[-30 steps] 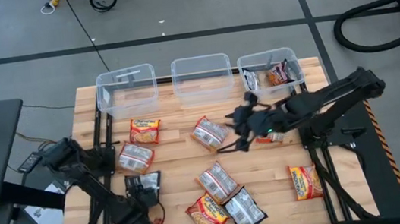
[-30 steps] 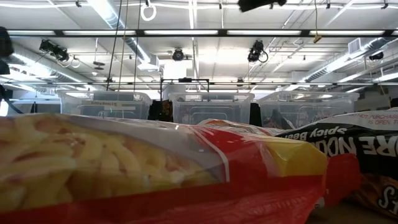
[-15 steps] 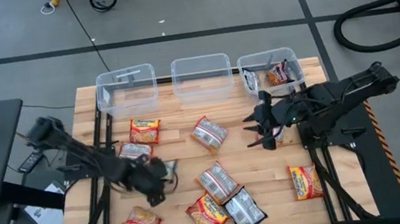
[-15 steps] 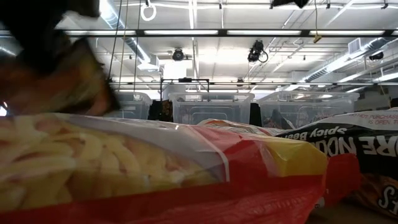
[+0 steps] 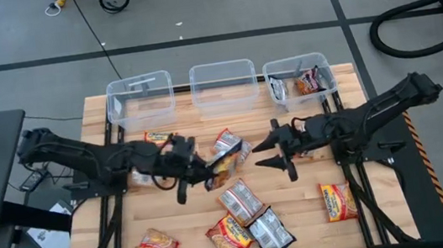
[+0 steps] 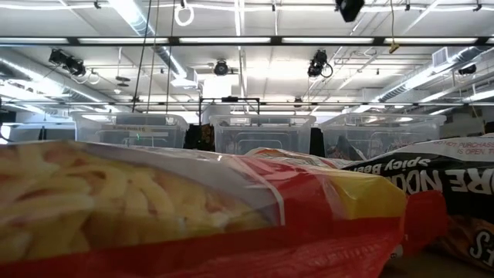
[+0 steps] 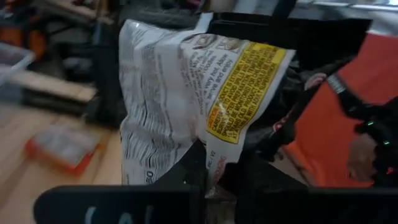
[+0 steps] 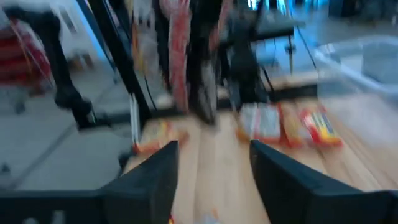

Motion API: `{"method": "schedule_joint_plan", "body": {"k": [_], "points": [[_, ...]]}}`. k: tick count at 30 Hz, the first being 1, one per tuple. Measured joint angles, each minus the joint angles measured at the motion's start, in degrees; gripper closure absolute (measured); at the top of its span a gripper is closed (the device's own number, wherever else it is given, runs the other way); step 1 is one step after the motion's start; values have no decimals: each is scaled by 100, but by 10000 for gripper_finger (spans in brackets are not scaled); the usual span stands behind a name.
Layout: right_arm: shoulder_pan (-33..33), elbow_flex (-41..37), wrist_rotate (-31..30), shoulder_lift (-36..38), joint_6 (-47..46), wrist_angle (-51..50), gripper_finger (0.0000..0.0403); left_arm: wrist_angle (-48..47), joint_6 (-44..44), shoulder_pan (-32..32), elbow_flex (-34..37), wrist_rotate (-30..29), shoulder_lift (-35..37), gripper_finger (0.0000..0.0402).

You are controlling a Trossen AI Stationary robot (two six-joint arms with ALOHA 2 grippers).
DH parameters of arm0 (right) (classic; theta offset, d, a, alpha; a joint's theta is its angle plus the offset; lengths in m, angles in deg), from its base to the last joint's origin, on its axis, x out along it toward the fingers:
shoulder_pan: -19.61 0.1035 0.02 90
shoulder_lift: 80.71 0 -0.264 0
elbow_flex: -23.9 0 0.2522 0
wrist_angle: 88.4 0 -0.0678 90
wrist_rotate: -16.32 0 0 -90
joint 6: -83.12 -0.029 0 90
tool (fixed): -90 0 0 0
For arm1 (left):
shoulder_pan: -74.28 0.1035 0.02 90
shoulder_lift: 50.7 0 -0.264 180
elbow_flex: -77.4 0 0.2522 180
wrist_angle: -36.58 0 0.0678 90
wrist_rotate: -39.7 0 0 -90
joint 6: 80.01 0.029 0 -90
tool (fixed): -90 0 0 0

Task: Sort Maruchan noodles
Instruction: Put the black noodle pack into the top right transparent bin

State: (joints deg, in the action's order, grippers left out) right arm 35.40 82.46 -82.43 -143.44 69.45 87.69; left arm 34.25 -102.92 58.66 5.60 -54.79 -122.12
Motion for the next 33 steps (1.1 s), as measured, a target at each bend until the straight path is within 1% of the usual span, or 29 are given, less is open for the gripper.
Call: {"method": "schedule_joint_plan", "body": {"k": [4, 6, 8, 11, 14, 17, 21, 26, 33], "points": [[-7, -40, 19, -238, 178, 829, 135, 1100, 149, 216, 2, 452, -398, 358], [-17, 20, 150, -329, 310, 976, 113, 1647, 140, 317, -8, 662, -639, 358], [-24, 93, 357, -405, 392, 1190, 96, 1937, 107, 382, 8, 853, -823, 358], [-24, 96, 656, -422, 435, 1395, 84, 2427, 107, 435, -4, 1052, -1034, 357], [-28, 99, 995, -435, 424, 1568, 87, 2750, 161, 470, -17, 1077, -1158, 357], [-28, 103, 1215, -463, 242, 1957, 98, 2774, 175, 550, -15, 1097, -1246, 357], [-35, 103, 1180, -510, 73, 2370, 129, 2828, 247, 682, -15, 1097, -1322, 356], [-160, 103, 1133, -564, -295, 2526, 187, 2937, 305, 840, -13, 1110, -1345, 356], [-340, 103, 1123, -588, -311, 2529, 269, 2912, 216, 898, -13, 976, -1344, 348]]}}
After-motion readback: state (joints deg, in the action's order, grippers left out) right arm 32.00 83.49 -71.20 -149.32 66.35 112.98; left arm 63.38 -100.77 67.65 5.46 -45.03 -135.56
